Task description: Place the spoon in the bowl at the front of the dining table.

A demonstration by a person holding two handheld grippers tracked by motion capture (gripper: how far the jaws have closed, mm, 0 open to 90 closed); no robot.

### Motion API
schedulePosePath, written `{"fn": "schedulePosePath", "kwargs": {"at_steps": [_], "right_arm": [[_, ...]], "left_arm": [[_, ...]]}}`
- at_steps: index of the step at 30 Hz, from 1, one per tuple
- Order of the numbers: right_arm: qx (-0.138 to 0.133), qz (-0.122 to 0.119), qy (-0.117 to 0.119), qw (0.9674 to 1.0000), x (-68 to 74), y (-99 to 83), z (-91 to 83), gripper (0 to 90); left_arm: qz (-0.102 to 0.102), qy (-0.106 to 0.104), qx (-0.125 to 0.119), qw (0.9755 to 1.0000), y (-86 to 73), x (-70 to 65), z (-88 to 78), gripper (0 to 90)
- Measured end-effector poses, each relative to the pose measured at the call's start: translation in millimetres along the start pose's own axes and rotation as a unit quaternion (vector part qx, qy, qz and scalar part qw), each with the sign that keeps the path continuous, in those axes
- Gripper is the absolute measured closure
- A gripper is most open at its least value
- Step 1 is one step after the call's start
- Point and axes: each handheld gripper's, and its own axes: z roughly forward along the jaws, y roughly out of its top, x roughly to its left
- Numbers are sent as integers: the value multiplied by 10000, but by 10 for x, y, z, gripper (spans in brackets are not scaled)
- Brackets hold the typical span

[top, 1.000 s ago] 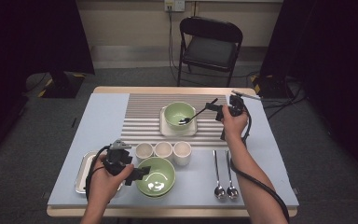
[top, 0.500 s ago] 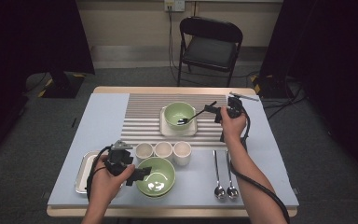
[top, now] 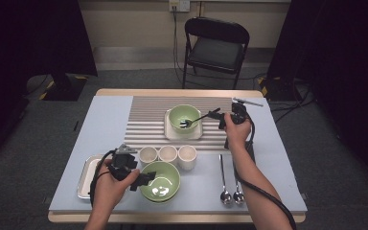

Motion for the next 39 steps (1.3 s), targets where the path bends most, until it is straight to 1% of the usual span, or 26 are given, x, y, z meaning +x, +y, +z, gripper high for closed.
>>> {"fn": "schedulePosePath", "kwargs": {"at_steps": [7, 11, 14, 21, 22, 23, 28, 30, 31, 34, 39], "right_arm": [[71, -51, -13, 10000, 11, -9, 28, 880], [140, -125, -79, 9998, 32, -12, 49, 892], [142, -126, -75, 9998, 27, -20, 60, 894], [171, -107, -81, 9998, 8, -15, 86, 890], [171, -106, -80, 9998, 6, -13, 90, 886], [173, -112, -81, 9998, 5, -10, 93, 880], [199, -141, -144, 9996, 3, 3, 94, 855], [212, -169, -203, 9994, 2, 6, 96, 819], [220, -177, -221, 9994, 0, 7, 98, 814], [232, -207, -241, 9992, -10, 10, 107, 793], [248, -271, -293, 9989, -13, 25, 98, 720]], "left_arm": [[24, 24, 1, 10000, -1, 6, -9, 179], [-9, 32, -26, 10000, -1, 5, -10, 179], [-34, 28, -21, 10000, -5, 7, -13, 179], [2, 34, -13, 10000, -4, 20, -21, 179], [-19, 28, -21, 10000, -5, 20, -20, 179], [-30, -3, -33, 10000, -6, 24, -18, 179], [-43, -2, -45, 10000, -8, 22, -16, 179], [-39, -3, -45, 10000, -6, 19, -19, 179], [-24, 4, -42, 10000, -5, 20, -21, 179], [-31, 0, -65, 10000, -5, 21, -24, 179], [-53, -14, -67, 10000, -6, 25, -23, 179]]}}
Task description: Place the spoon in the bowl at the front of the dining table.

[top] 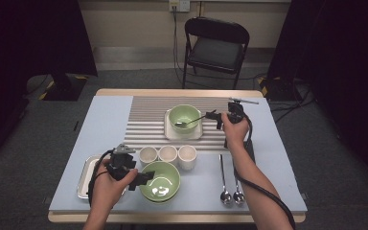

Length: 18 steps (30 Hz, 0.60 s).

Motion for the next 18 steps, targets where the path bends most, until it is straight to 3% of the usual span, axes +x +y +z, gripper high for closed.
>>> {"fn": "schedulePosePath", "kwargs": {"at_steps": [6, 18], "right_arm": [[66, -133, -20, 9999, -3, 0, -27, 609], [198, -189, -101, 9996, -58, -41, -48, 583]], "left_arm": [[38, 12, 20, 10000, 3, -6, -2, 179], [27, 21, 48, 10000, 1, -14, 24, 179]]}}
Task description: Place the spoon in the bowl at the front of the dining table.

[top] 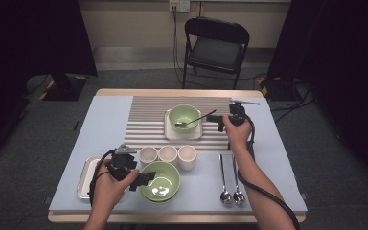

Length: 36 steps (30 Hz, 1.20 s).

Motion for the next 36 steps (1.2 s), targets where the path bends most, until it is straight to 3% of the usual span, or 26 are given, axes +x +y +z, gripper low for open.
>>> {"fn": "schedulePosePath", "kwargs": {"at_steps": [9, 18, 23, 36], "right_arm": [[23, 25, -42, 10000, -26, 4, 39, 571], [45, -103, -136, 9998, -7, 106, 80, 551], [66, -98, -58, 9999, -11, 95, 51, 520], [97, -190, -129, 9997, -31, 30, -29, 322]], "left_arm": [[9, 4, 19, 10000, 0, 7, 0, 180], [-19, -8, -31, 10000, 0, 25, -25, 180], [-54, -14, -53, 10000, -2, 33, -31, 179], [-2, 7, -62, 10000, 10, 12, -49, 180]]}}
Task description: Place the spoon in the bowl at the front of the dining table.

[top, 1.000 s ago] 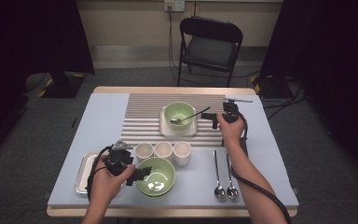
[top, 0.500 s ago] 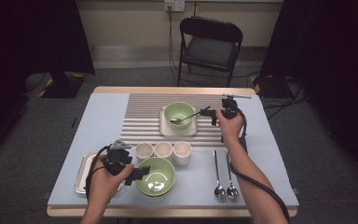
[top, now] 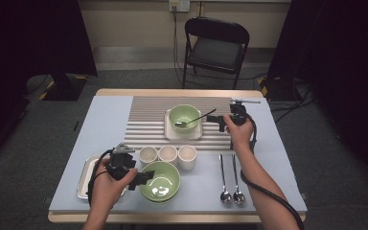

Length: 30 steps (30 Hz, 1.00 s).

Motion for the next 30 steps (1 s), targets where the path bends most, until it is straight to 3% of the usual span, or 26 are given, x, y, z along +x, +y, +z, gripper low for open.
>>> {"fn": "schedulePosePath", "kwargs": {"at_steps": [14, 18, 30], "right_arm": [[98, -274, -182, 9994, -11, -16, -109, 209], [208, -446, -94, 9987, -11, -21, -143, 174], [245, -422, -82, 9988, -4, -58, -164, 161]], "left_arm": [[7, -7, -21, 10000, 1, -13, -14, 180], [5, -11, -40, 10000, 4, -26, -16, 180], [35, 2, -51, 10000, 7, -11, -30, 180]]}}
